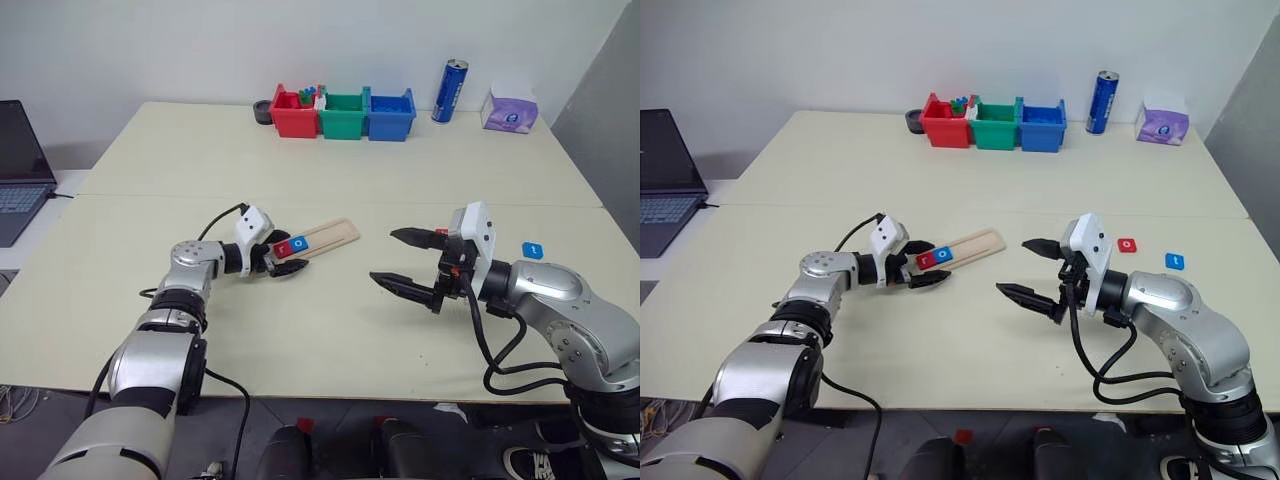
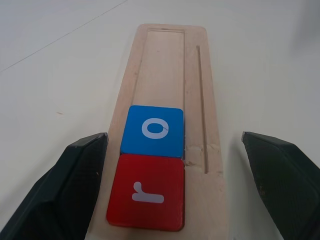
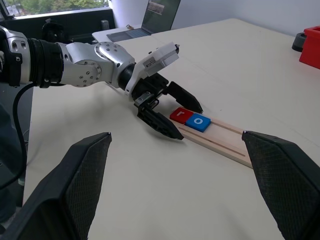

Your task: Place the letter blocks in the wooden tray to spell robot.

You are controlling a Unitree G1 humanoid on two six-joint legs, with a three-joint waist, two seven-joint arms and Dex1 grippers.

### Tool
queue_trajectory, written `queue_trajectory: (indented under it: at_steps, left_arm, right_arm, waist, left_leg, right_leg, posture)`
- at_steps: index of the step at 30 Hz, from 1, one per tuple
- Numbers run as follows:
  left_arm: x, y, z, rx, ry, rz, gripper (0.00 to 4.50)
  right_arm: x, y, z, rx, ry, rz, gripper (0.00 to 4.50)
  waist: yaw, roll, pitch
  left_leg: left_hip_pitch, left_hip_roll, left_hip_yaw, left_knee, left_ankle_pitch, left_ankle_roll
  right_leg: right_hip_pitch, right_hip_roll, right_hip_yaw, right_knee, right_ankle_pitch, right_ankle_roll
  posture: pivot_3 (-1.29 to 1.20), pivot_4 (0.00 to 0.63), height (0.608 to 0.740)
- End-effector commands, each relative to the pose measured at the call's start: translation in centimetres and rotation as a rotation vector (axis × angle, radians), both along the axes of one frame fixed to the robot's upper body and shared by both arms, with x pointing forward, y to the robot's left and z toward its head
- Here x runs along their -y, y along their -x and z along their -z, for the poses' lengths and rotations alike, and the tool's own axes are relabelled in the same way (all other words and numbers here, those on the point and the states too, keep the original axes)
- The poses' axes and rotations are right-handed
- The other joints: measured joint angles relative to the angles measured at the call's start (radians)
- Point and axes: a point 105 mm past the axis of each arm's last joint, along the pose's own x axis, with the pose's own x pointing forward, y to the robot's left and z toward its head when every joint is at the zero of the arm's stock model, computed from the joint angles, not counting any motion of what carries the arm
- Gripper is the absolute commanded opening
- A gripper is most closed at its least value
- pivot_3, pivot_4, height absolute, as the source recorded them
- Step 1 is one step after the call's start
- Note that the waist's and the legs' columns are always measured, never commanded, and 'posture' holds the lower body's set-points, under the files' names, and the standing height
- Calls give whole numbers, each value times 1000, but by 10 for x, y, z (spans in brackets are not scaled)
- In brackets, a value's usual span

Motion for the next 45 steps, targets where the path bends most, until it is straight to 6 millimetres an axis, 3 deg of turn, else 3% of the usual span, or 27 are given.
queue_trajectory:
  at_steps: [1, 20, 26, 36, 45]
  left_arm:
    - [11, 2, 0, -19, -7, 55, 4500]
    - [15, -3, -20, 29, 52, 72, 4500]
    - [10, -3, -17, 24, 55, 45, 4500]
    - [8, -8, -36, 58, 109, 35, 4500]
    - [1, -7, -22, 38, 52, -1, 4500]
  right_arm:
    - [-3, 5, -10, 43, -16, -14, 4453]
    - [-5, 10, -11, 30, -17, -35, 4453]
    - [-6, 10, -12, 29, -14, -40, 4453]
    - [-5, 10, -10, 24, -14, -34, 4453]
    - [-5, 9, -10, 23, -14, -31, 4453]
  waist:
    - [1, 0, 0]
    - [-4, 0, 0]
    - [-6, 0, 0]
    - [-10, -1, 0]
    - [-14, -1, 0]
  left_leg:
    - [0, 0, 0, 0, 0, 0]
    - [0, 0, 0, 0, 0, 0]
    - [0, 1, 0, 0, 0, 0]
    - [-1, 1, 0, 0, 0, 0]
    - [-1, 1, 0, 0, 0, 0]
  right_leg:
    - [0, 0, 0, 0, 0, 0]
    - [-1, 1, 0, 0, 0, 0]
    - [-1, 1, 0, 0, 0, 0]
    - [-1, 1, 0, 0, 0, 0]
    - [-1, 1, 0, 0, 0, 0]
  posture:
    - [0, 150, 740]
    - [0, 150, 740]
    - [0, 150, 740]
    - [0, 150, 740]
    - [0, 150, 740]
